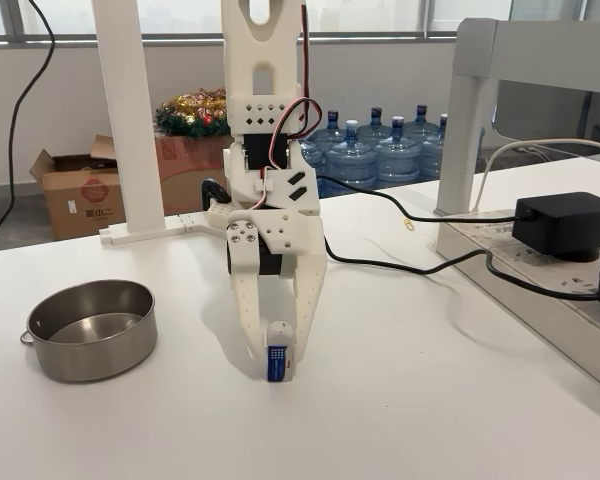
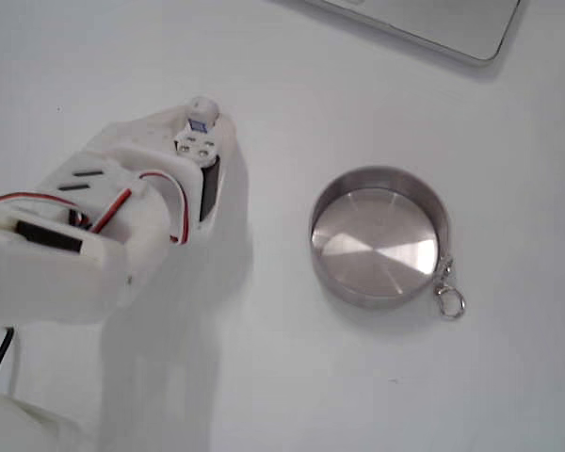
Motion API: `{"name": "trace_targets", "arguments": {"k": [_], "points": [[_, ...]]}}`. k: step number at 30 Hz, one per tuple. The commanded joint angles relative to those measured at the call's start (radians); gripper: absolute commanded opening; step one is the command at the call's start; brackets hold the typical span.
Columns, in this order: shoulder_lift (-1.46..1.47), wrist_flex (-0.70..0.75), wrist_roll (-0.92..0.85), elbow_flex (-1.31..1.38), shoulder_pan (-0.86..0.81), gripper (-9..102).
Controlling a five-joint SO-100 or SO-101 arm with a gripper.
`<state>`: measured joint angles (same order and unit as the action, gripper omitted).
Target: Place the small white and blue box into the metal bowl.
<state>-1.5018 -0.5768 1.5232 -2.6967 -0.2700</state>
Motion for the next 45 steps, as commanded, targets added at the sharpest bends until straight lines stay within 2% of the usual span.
{"name": "trace_targets", "arguments": {"k": [1, 15, 35, 45], "points": [[-0.005, -0.018, 0.002, 0.017, -0.011, 3], [-0.291, -0.017, -0.008, -0.112, -0.083, 3], [-0.540, -0.017, -0.009, -0.307, -0.388, 3], [-0.584, -0.017, -0.008, -0.342, -0.489, 4]]}}
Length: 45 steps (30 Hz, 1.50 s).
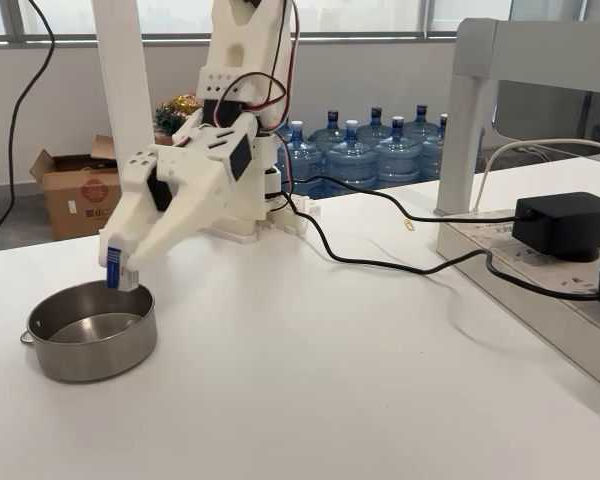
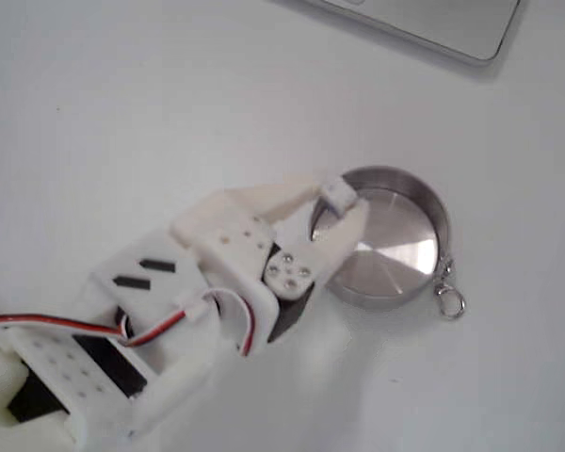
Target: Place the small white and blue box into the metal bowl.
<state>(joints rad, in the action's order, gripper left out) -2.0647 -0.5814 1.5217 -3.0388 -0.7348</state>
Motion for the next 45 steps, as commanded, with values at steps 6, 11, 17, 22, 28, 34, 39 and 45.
{"name": "trace_targets", "arguments": {"k": [6, 11, 17, 22, 28, 34, 39, 45], "points": [[-0.021, -0.012, -0.006, 0.000, -0.035, 4], [-0.021, -0.012, -0.003, 0.000, -0.034, 12], [-0.021, -0.012, 0.002, 0.000, -0.034, 14], [-0.023, -0.012, -0.006, -0.002, -0.034, 14], [-0.129, 0.005, -0.008, -0.040, 0.097, 13], [-0.232, 0.005, -0.008, -0.112, 0.227, -3], [-0.258, 0.005, -0.009, -0.135, 0.293, -4], [-0.249, 0.006, -0.009, -0.143, 0.472, -3]]}}
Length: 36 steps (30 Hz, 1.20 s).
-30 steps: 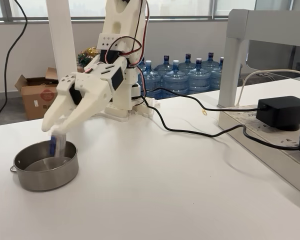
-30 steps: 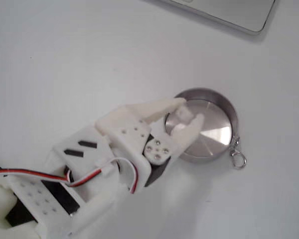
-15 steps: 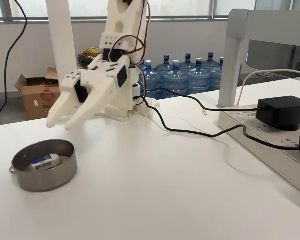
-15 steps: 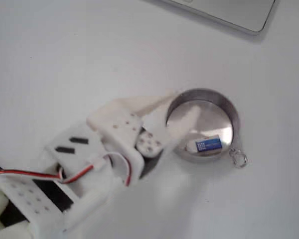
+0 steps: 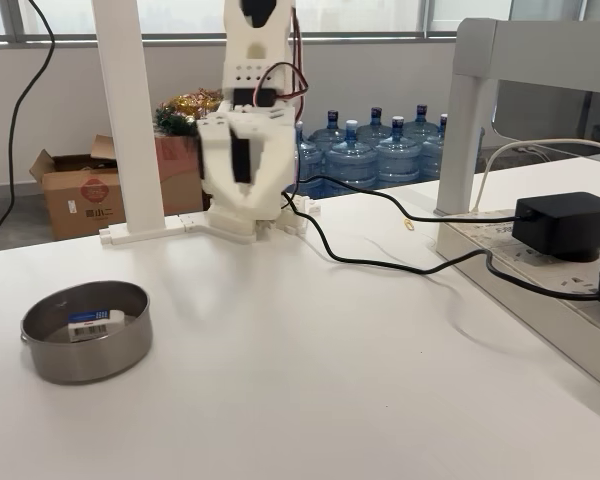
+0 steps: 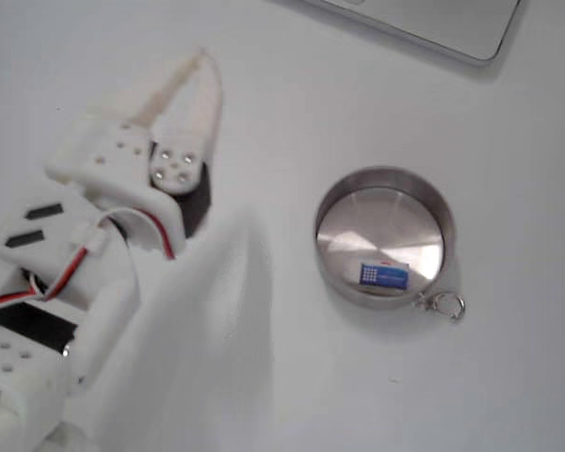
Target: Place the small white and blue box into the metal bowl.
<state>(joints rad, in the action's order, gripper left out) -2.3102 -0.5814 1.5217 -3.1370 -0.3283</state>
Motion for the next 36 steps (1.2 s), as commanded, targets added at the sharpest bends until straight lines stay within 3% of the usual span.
{"name": "trace_targets", "arguments": {"k": [1, 7, 14, 20, 25, 31, 36], "points": [[-0.003, 0.006, -0.009, -0.044, 0.092, -3], [-0.008, 0.006, -0.153, -0.040, 0.307, -3], [-0.219, 0.055, -0.644, -0.061, 0.440, -3], [-0.637, 0.552, -1.115, -0.080, 0.485, -3], [-0.834, 0.957, -1.367, -0.081, 0.485, -3], [-1.017, 1.315, -1.514, -0.081, 0.485, -3], [-1.154, 1.499, -1.511, -0.075, 0.485, -3]]}}
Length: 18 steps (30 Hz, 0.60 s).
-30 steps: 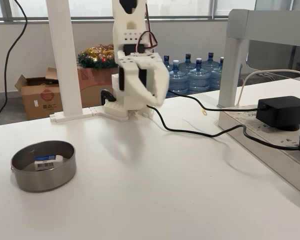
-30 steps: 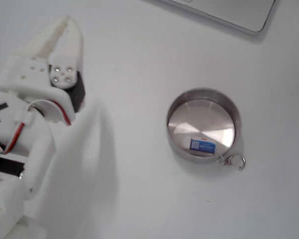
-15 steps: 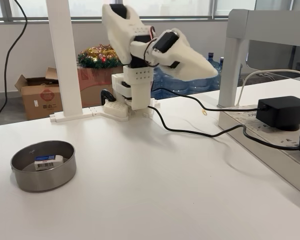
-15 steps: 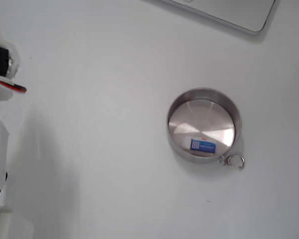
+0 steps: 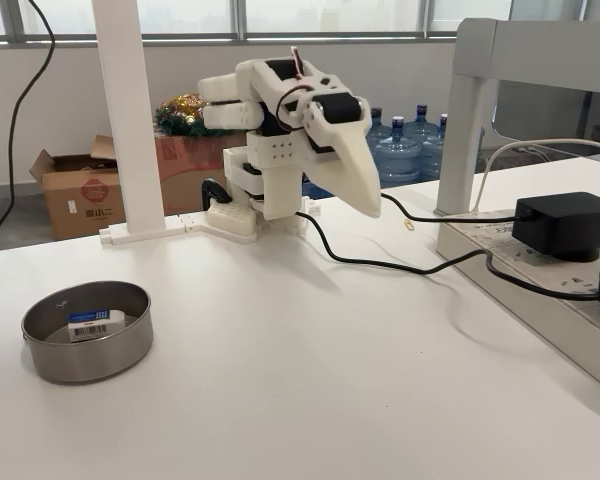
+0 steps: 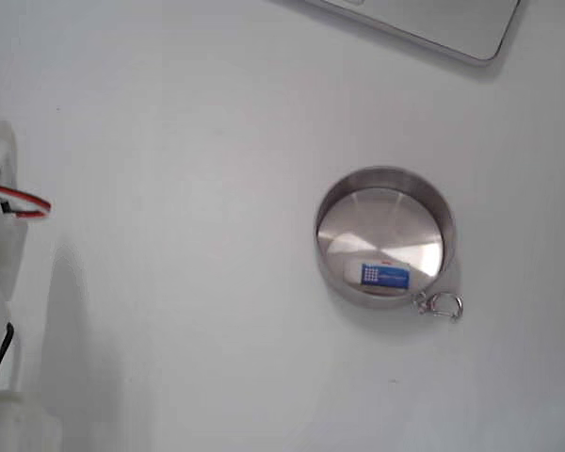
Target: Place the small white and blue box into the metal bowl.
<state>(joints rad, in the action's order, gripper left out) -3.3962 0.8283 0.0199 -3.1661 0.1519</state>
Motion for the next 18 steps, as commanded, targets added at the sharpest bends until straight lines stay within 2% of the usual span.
{"name": "trace_targets", "arguments": {"k": [1, 5, 18], "points": [[-0.087, 0.118, -0.009, -0.044, 0.005, -3], [-0.104, 0.218, -0.008, -0.043, 0.005, -3], [-0.104, 0.227, -0.008, -0.043, 0.005, -3]]}}
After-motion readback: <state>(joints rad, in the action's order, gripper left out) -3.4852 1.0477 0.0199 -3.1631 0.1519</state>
